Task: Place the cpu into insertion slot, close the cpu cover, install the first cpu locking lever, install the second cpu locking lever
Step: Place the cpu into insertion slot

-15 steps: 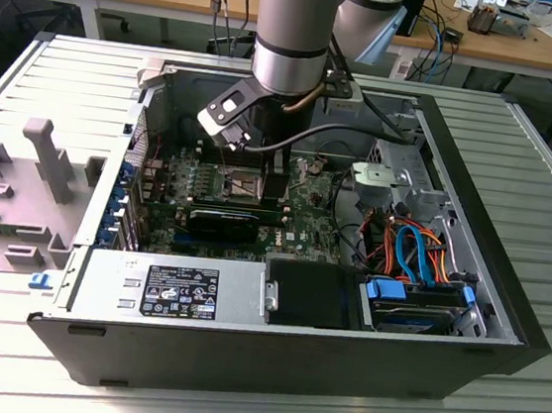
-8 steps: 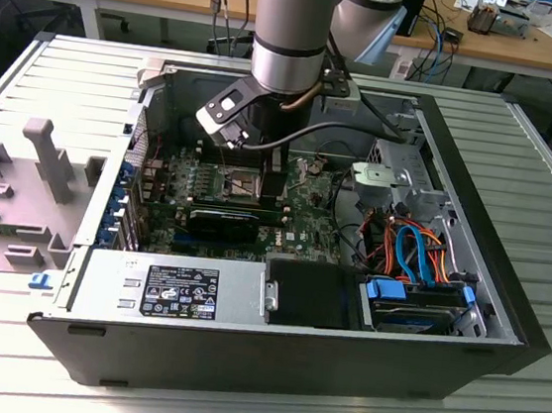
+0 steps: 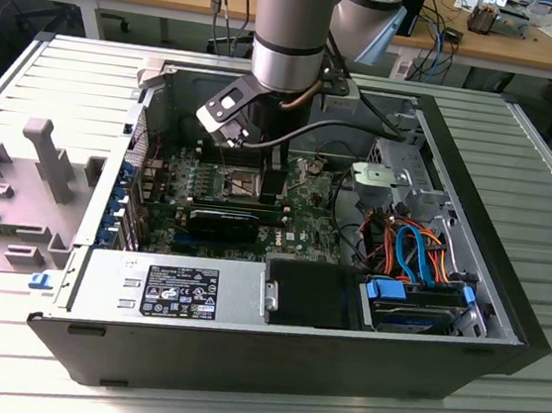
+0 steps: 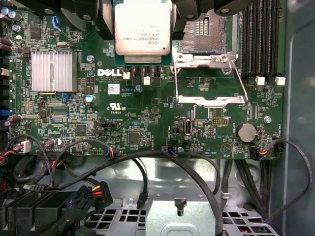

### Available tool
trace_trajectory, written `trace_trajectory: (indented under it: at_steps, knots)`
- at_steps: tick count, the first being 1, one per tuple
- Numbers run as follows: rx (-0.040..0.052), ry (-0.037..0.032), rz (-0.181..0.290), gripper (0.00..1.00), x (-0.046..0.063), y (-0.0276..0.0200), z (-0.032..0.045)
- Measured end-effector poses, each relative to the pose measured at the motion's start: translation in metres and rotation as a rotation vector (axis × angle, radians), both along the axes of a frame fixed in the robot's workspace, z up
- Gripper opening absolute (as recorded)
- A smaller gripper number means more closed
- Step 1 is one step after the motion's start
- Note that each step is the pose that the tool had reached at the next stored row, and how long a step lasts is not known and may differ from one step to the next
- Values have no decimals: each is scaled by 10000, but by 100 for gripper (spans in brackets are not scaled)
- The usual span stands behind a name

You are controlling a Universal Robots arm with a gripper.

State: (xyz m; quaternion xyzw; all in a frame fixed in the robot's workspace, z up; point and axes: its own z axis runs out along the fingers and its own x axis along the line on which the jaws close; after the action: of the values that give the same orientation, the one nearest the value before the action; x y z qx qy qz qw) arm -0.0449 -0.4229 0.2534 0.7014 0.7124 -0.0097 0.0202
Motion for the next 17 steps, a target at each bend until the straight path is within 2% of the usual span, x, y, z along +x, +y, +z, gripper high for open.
trace_trajectory:
  at_steps: [7, 11, 17]
  knots:
    - [1, 0, 1, 55, 0, 49, -6]
    - [1, -1, 1, 55, -4, 125, -14]
    - [0, 0, 3, 55, -26, 183, -33]
